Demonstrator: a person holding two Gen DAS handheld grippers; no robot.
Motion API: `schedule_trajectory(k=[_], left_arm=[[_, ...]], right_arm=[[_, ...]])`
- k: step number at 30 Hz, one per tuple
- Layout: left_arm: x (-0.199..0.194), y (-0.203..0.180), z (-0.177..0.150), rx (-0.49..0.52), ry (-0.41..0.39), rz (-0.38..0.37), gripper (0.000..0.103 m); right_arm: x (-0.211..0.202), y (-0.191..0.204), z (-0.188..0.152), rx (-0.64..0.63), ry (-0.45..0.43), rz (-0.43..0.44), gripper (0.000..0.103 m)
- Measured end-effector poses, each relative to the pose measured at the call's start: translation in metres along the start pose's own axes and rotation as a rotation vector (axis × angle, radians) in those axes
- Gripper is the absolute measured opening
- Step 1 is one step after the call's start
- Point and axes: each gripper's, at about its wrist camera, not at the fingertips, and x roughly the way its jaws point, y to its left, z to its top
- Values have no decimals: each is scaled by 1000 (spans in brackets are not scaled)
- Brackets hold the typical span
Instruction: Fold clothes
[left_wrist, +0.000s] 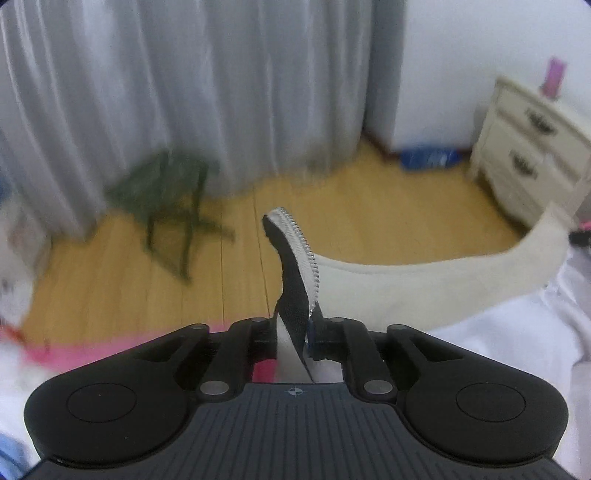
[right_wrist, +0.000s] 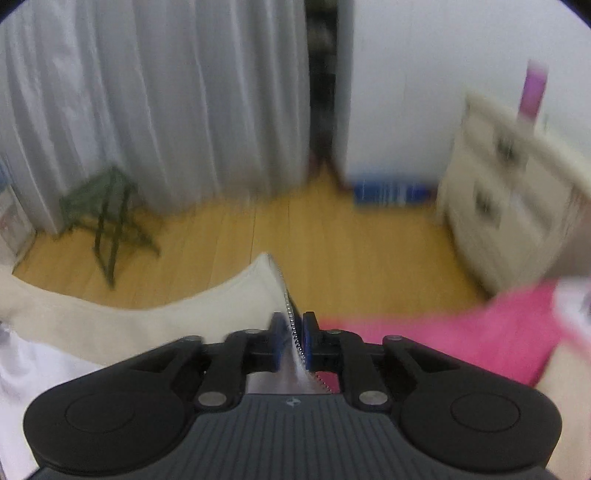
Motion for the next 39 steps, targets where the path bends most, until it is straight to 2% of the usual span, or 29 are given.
schedule_trajectory(k=[1, 2, 4, 6, 10, 13, 15, 18, 22, 25, 27, 28, 30, 35, 37, 39], left_arm=[[5, 1, -3, -19, 21, 10, 29], [5, 4, -5, -40, 27, 23, 33], [-1, 11, -5, -87, 28, 4, 46], [-10, 20, -3, -136, 25, -39, 54], [-47, 37, -3, -244, -30, -142, 61], [-80, 44, -9, -250, -64, -206, 62], [-107, 43, -20, -207, -77, -227, 63], [-143, 35, -39, -128, -76, -249, 65], [-185, 17, -82, -58, -50, -304, 66], [-201, 12, -120, -46, -16, -313, 66], [-206, 13, -144, -61, 11, -304, 66], [-209, 14, -154, -70, 26, -296, 66], [-215, 17, -172, -79, 43, -271, 66], [-229, 24, -201, -48, 21, -186, 66], [-231, 31, -210, -64, 29, -163, 66], [-231, 39, -222, -88, 56, -152, 66]], right_arm=[[7, 0, -4, 9, 32, -9, 33], [9, 0, -7, 18, 43, -15, 41], [-2, -7, -6, 46, 2, -6, 54], [-21, -21, -1, 81, -51, 34, 54], [-72, -67, -1, 218, -150, 121, 60], [-115, -109, -15, 339, -187, 153, 60], [-144, -137, -35, 392, -202, 134, 62], [-167, -172, -73, 437, -155, 67, 67], [-165, -205, -117, 531, -48, 26, 67], [-162, -219, -138, 653, -46, 29, 67], [-170, -213, -148, 680, -77, 98, 67], [-176, -205, -151, 663, -93, 147, 67], [-186, -173, -150, 552, -99, 246, 67], [-211, -53, -140, 105, -30, 496, 67], [-219, -1, -140, -58, 0, 628, 67], [-217, 45, -141, -198, 60, 711, 67]])
